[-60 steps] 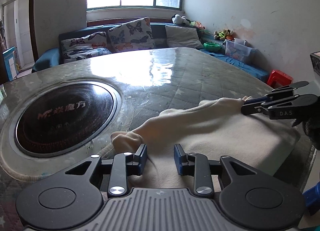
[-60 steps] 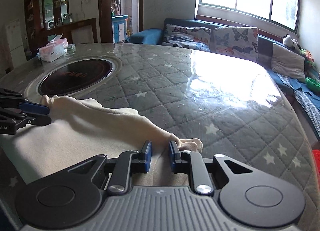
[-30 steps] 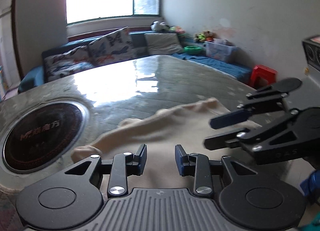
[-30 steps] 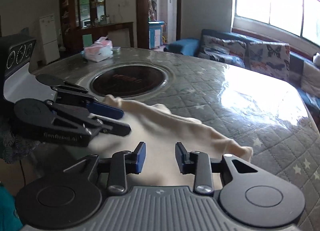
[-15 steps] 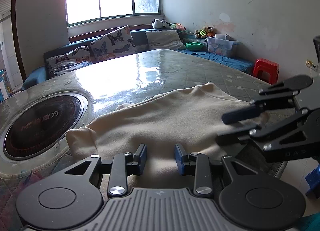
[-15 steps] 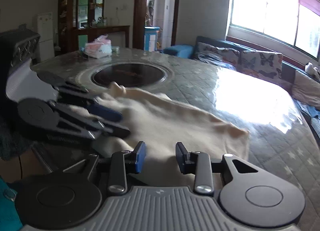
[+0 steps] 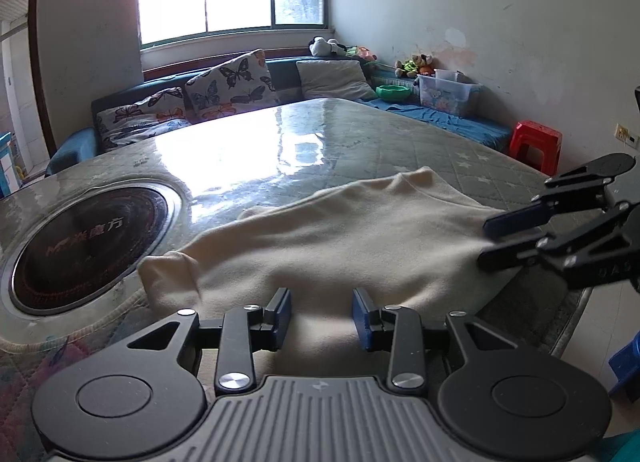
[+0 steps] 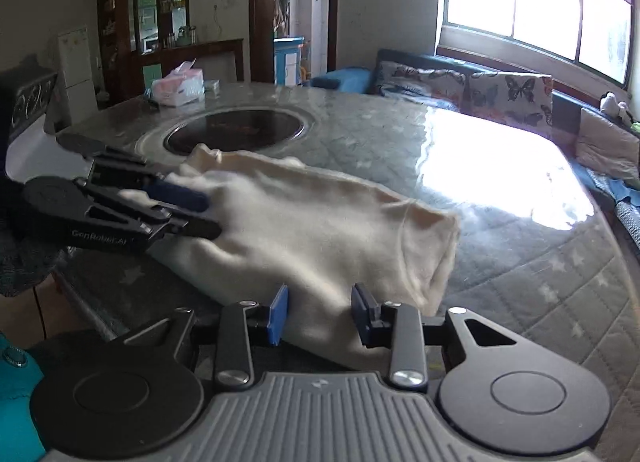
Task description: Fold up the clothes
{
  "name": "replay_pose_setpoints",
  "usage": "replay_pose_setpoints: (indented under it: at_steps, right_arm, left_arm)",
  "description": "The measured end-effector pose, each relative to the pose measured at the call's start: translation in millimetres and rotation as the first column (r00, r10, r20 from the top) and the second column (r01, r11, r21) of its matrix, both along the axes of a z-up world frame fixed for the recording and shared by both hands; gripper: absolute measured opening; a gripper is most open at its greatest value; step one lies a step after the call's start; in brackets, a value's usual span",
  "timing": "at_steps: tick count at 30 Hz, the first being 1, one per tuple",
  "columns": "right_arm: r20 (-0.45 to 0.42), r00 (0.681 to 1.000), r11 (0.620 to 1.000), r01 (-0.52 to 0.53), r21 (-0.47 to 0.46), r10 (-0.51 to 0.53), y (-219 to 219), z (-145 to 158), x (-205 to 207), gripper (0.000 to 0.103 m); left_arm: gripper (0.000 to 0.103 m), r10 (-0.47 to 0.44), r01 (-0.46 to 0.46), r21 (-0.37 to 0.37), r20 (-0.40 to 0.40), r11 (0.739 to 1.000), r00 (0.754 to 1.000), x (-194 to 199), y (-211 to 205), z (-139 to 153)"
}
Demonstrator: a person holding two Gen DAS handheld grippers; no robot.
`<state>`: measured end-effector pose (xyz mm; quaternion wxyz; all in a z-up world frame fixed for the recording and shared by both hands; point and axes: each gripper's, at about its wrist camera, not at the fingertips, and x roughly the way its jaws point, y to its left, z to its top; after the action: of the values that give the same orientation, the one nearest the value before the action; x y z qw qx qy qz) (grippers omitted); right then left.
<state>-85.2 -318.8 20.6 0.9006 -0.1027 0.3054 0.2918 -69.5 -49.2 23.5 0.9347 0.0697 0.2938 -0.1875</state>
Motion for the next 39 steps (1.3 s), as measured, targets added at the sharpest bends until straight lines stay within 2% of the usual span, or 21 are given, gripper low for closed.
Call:
replay_pose_setpoints:
  at_steps: [6, 11, 19, 23, 26, 31, 35, 39]
  right_arm:
    - [-0.034, 0.999, 1.0, 0.017, 0.011, -0.016, -12, -5, 10, 0.034]
    - [-0.01, 1.0, 1.0, 0.003, 0.025, -0.002, -9, 6, 13, 0.034]
    - [-0.039, 0.999, 1.0, -0.008, 0.009, 0.008, -2, -1, 31, 0.034]
    - [-0.028, 1.0, 1.0, -0.005, 0.016, 0.006, 0, 6, 42, 0.034]
    - [-0.023, 1.0, 1.0, 0.008, 0.024, -0.007, 6, 9, 60, 0.034]
    - [-0.053, 0.997, 0.998, 0.056, 0.019, -0.055, 13, -1, 95, 0.034]
    - [-0.095, 0.992, 0.995, 0.093, 0.042, -0.088, 7, -9, 108, 0.034]
    - [-0.062, 0.995, 0.996, 0.082, 0.028, -0.08, 8, -1, 95, 0.041]
  left_arm:
    - [0.04, 0.083, -0.083, -0.028, -0.02, 0.996, 0.996, 7, 21, 5]
    - [0.04, 0.138, -0.141, -0.077, -0.04, 0.987, 0.99, 17, 45, 9]
    - [0.037, 0.23, -0.237, -0.094, -0.077, 0.967, 0.97, 40, 69, 5]
    - [0.036, 0.227, -0.23, -0.096, -0.038, 0.968, 0.973, 44, 69, 16]
    - [0.036, 0.233, -0.234, -0.06, -0.016, 0.971, 0.972, 51, 64, 18]
    - [0.037, 0.256, -0.256, -0.003, -0.046, 0.967, 0.966, 66, 62, 4]
    - [0.039, 0.268, -0.27, -0.029, -0.056, 0.962, 0.962, 61, 67, 8]
    - [0.038, 0.28, -0.284, -0.055, -0.066, 0.957, 0.958, 55, 73, 11]
